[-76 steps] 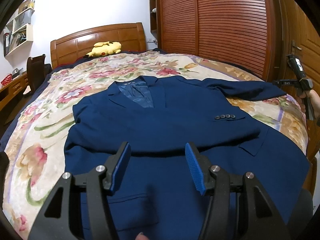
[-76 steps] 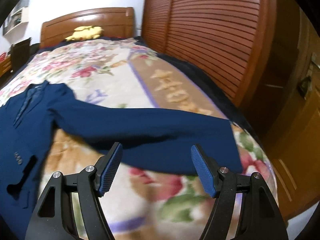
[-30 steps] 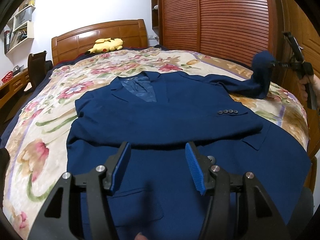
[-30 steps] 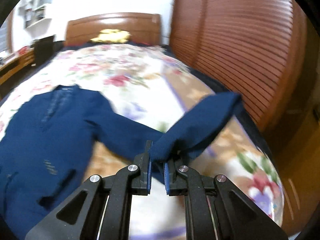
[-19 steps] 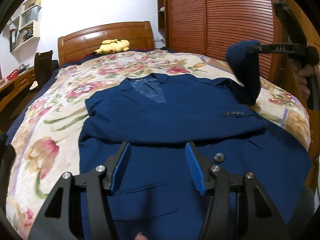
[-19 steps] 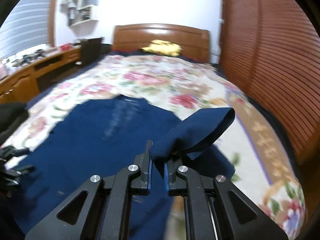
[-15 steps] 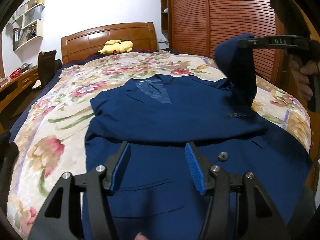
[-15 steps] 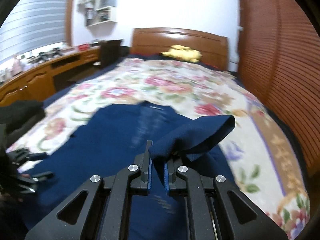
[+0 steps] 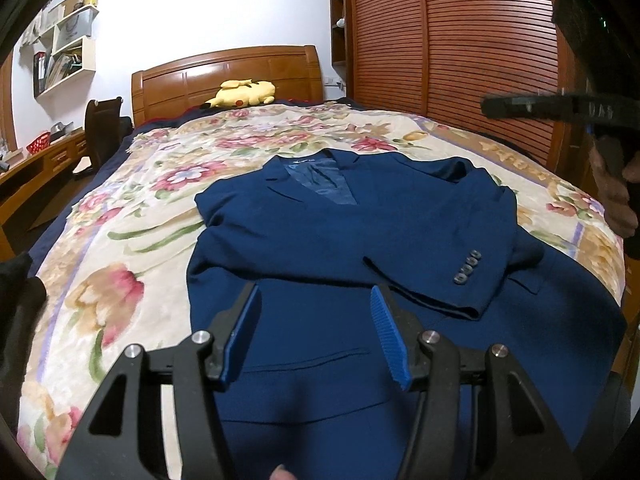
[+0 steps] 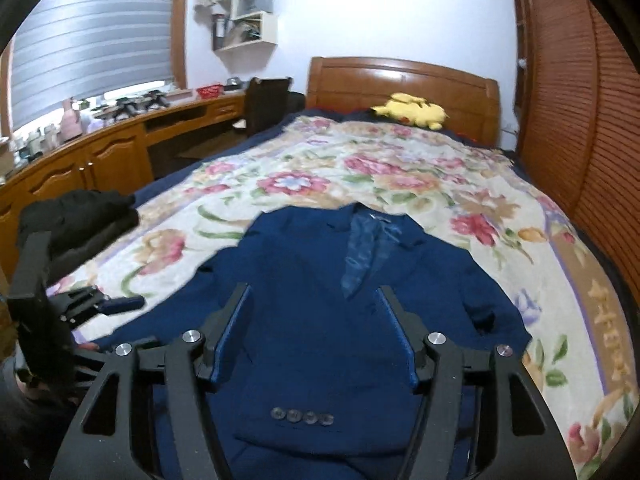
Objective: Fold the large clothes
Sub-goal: 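Lift the sleeve and fold it across the jacket front, open right gripper, then move the left gripper toward the jacket hem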
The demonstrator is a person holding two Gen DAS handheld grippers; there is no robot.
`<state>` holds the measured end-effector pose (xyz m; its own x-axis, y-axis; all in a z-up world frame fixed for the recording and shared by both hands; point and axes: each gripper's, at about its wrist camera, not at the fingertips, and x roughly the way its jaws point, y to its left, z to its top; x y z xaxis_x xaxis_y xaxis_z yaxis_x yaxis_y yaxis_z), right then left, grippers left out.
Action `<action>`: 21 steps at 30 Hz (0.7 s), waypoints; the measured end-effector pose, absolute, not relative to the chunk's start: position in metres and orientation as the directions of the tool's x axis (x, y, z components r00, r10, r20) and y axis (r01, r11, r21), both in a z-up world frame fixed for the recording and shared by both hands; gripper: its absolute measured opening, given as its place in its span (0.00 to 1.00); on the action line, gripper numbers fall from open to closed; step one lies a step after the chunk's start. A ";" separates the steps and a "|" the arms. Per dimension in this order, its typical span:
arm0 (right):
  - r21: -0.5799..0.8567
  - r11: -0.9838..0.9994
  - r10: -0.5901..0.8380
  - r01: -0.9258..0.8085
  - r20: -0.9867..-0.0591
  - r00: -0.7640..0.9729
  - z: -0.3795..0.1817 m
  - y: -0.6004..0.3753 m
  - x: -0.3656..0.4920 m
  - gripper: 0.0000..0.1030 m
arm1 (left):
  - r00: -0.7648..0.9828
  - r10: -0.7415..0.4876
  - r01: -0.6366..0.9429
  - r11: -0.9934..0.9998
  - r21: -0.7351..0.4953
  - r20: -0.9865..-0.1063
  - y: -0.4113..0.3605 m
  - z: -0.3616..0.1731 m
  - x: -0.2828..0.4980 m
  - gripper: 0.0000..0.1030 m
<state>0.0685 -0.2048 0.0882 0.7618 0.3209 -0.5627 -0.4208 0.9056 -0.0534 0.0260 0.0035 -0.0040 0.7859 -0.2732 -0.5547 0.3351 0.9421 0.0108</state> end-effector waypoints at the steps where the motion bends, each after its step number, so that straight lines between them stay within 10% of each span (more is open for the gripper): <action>1: -0.056 0.910 0.309 -0.410 -0.569 0.762 0.084 -0.209 0.068 0.62 | 0.784 -0.274 0.338 0.941 0.012 -0.556 0.001 -0.004 0.026 0.54; 21: -0.075 0.957 0.170 -0.281 -0.639 0.750 0.001 -0.293 0.040 0.62 | 0.750 -0.309 0.372 0.928 -0.012 -0.584 -0.060 -0.003 0.016 0.54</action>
<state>0.0397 -0.2928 0.0006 0.7503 0.1705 -0.6388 -0.2813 0.9567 -0.0751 0.0164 -0.0600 -0.0026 0.7505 -0.3087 -0.5844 0.3722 0.9281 -0.0122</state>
